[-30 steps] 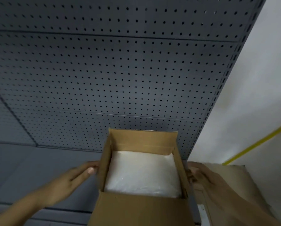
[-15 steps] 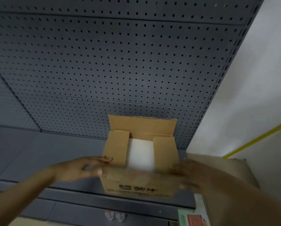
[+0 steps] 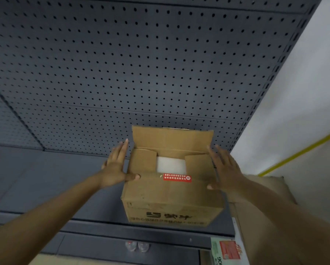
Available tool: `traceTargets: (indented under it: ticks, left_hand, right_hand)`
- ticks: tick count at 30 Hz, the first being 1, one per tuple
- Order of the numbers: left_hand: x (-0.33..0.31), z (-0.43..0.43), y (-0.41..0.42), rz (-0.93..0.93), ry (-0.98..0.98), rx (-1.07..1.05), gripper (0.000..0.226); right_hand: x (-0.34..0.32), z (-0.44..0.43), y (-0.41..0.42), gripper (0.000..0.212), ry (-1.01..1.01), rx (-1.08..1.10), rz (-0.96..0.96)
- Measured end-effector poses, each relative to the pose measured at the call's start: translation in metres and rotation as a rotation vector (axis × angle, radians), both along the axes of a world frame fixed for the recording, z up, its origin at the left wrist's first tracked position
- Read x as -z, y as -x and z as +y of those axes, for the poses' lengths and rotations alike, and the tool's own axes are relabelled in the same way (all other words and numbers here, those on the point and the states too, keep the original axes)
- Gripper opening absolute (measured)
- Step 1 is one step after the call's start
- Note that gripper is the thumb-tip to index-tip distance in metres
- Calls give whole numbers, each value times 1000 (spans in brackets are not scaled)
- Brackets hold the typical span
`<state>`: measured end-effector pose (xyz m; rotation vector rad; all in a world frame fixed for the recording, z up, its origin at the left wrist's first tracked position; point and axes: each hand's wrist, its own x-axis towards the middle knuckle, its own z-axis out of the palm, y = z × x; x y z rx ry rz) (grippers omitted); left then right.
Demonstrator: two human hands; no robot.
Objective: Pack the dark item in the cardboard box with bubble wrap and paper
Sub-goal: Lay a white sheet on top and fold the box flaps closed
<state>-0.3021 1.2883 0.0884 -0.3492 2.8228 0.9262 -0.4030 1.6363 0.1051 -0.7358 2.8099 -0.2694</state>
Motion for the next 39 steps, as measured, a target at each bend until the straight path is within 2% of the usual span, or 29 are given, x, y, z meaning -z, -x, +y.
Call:
traceTargets:
  ticks: [3,7,11,14,16,18,20,21,23,27,33,39]
  left_hand:
    - [-2,-8,16,-49,-60,83,142]
    - [-9,-9,31,-88,-158,199,146]
    - [-9,-14,37,-47,-181,188,148]
    - [-9,-14,37,42,-77,164,154]
    - [-11,-14,34,96,7,167,152]
    - [-12,-15,27,102,142,264,131]
    - [-11,-15,20,76,295,394,88]
    - [-9,-14,16,42,337,448,73]
    - [-1,-12,13,-20,371,530,61]
    - [16,-12,18,-87,341,581,61]
    - [23,-22,26,-73,284,624,51]
    - [25,-25,35,-16,274,633,52]
  right_hand:
    - [-20,-9,15,150,-195,-8,117]
    - [-27,-20,22,161,-261,-96,167]
    - [-32,-18,19,155,-295,-142,298]
    - [-41,-17,20,153,-348,-164,398]
    - [-40,-19,18,134,-333,-207,390]
    - [-31,-17,12,108,-268,-234,266]
    - [-21,-12,4,93,-169,-203,45]
    - [-18,-10,-1,88,-135,-178,-62]
    - [-13,-8,-8,82,-131,-163,-165]
    - [8,-13,-20,111,-165,-144,-164]
    - [36,-15,-21,119,-145,-110,12]
    - [42,-24,-30,114,-38,-12,91]
